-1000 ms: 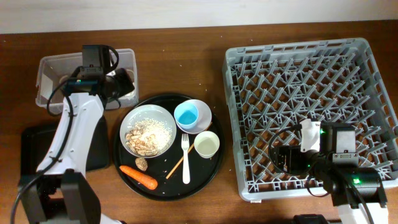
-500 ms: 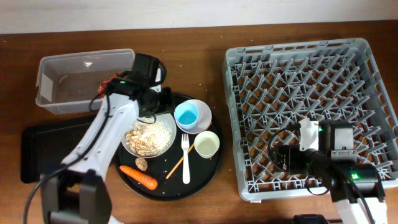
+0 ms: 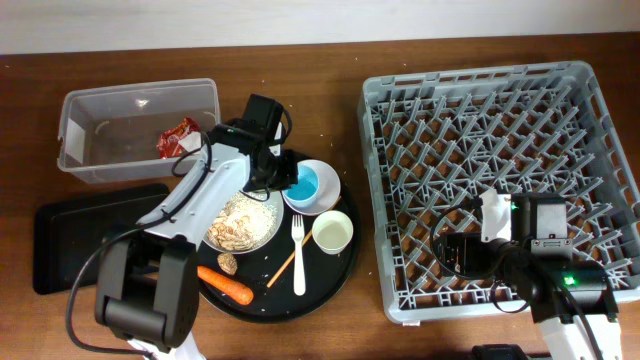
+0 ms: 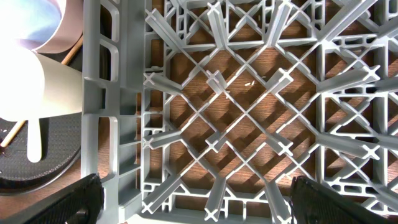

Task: Sort waste into correct bins and load items into the dishwasher rack

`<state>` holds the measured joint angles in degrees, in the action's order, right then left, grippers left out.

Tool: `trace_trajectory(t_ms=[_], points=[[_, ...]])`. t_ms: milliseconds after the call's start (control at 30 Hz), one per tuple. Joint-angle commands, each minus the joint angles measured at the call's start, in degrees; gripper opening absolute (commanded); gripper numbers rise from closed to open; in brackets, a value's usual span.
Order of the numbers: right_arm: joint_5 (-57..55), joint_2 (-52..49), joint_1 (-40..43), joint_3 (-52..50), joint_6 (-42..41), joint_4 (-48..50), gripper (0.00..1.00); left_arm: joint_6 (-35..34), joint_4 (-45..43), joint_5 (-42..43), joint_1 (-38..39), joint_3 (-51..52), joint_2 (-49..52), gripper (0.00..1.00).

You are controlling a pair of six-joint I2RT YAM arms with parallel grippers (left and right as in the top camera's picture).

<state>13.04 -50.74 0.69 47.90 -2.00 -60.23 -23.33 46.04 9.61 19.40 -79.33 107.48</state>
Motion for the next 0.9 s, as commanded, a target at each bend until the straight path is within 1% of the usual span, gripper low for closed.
trace_trajectory(t_ms=[0,200,333,367,433,500,533,600,633,667,700,800,867], points=[[0.31,0.07,-0.31,1.07,-0.39,-0.07,0.98,-0.17,-0.17,0.09,0.11,-0.5,0.55,0.01],[0.31,0.07,-0.31,1.07,-0.37,-0.07,0.98,-0.15,0.79,0.07,-0.11,-2.38,0.26,0.01],[0.39,0.09,-0.31,1.09,-0.37,-0.28,0.98,-0.15,6.25,0.59,-1.09,-6.43,-1.95,0.0],[0.57,0.07,-0.31,1.09,-0.37,-0.33,0.98,-0.11,7.76,2.62,-1.79,-7.5,-3.1,0.0],[2.64,0.13,-0.31,1.2,-0.37,-0.44,0.98,2.84,8.55,10.91,-3.41,-8.57,-5.27,0.0],[7.89,0.13,-0.31,1.97,-0.37,1.14,0.98,6.73,8.46,25.11,-5.7,-8.59,-7.37,0.0],[9.44,0.13,-0.31,2.34,-0.37,2.32,0.98,8.72,8.5,30.34,-6.47,-8.59,-7.65,0.0],[16.81,0.13,-0.31,3.63,-0.04,7.13,0.98,15.47,8.52,47.95,-8.13,-8.59,-7.72,0.0],[21.75,0.13,-0.31,3.98,0.96,9.51,0.98,18.84,8.55,54.69,-8.5,-8.59,-7.72,0.0],[27.19,0.13,-0.31,4.0,1.97,12.28,0.98,21.44,8.55,59.65,-8.72,-8.59,-7.72,0.0],[31.45,0.11,-0.31,3.98,2.03,14.51,0.98,23.06,8.55,63.01,-8.7,-8.59,-7.72,0.0],[45.88,-1.16,-0.31,3.98,3.78,19.98,0.98,23.17,9.2,65.85,-8.26,-8.57,-7.72,0.0],[49.81,-2.23,-0.31,3.98,3.74,21.79,0.98,23.19,9.38,69.35,-7.23,-8.57,-7.72,0.0]])
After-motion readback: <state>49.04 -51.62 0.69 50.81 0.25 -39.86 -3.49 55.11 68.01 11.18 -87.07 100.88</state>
